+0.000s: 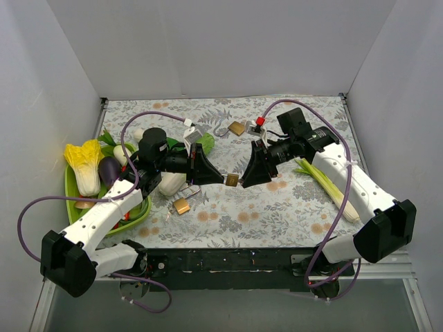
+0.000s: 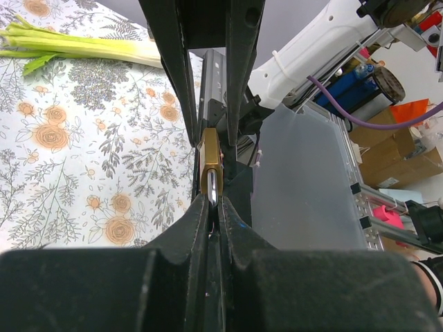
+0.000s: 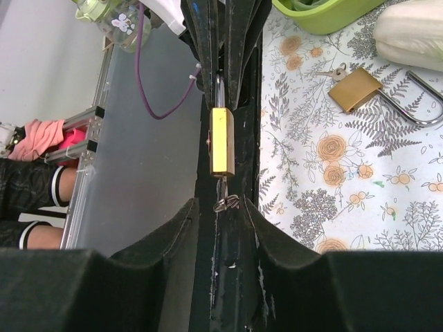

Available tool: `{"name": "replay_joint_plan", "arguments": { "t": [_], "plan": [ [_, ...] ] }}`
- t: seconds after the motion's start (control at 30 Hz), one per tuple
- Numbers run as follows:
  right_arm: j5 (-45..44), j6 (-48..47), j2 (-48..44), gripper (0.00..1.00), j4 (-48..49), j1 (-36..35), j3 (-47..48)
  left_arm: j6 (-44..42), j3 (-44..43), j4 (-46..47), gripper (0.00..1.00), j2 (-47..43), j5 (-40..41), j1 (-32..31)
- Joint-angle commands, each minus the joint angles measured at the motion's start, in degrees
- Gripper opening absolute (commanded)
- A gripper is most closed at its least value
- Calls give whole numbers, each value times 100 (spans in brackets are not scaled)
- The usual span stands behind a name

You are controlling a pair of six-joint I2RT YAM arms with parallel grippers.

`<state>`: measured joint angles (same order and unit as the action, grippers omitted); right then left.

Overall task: Lock with the key
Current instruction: Lock the lock.

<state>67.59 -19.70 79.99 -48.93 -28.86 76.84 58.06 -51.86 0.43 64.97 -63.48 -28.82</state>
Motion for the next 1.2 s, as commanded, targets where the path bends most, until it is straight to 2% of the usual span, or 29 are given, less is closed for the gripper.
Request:
{"name": "replay_joint_plan", "arguments": {
  "t": [0.0,0.17,0.27,0.37,0.4,0.67,0.9,1.17],
  "plan": [
    [193,133,0,34,234,-93,209,-102,-26,37,0,-81,-103,-10],
    [158,230,43,29,314,-111,209,-146,0,10,0,-90,-94,-10],
    [123,221,35,21,305,-128,191,-164,18,-7,0,-98,-85,-27],
    [70,221,35,9,305,-137,139,-172,0,-7,0,-90,-59,-27],
    [44,213,26,2,279,-137,130,-216,9,-181,0,-90,-24,-27],
    [-194,-262,-35,1,-275,-76,25,-436,-96,-525,0,-142,152,43],
    [-194,-525,-115,1,-644,293,-178,-691,-211,-904,0,-160,108,297],
    [-194,-956,-18,1,-1137,802,-345,-682,-167,-860,0,-116,55,623]
  ]
}}
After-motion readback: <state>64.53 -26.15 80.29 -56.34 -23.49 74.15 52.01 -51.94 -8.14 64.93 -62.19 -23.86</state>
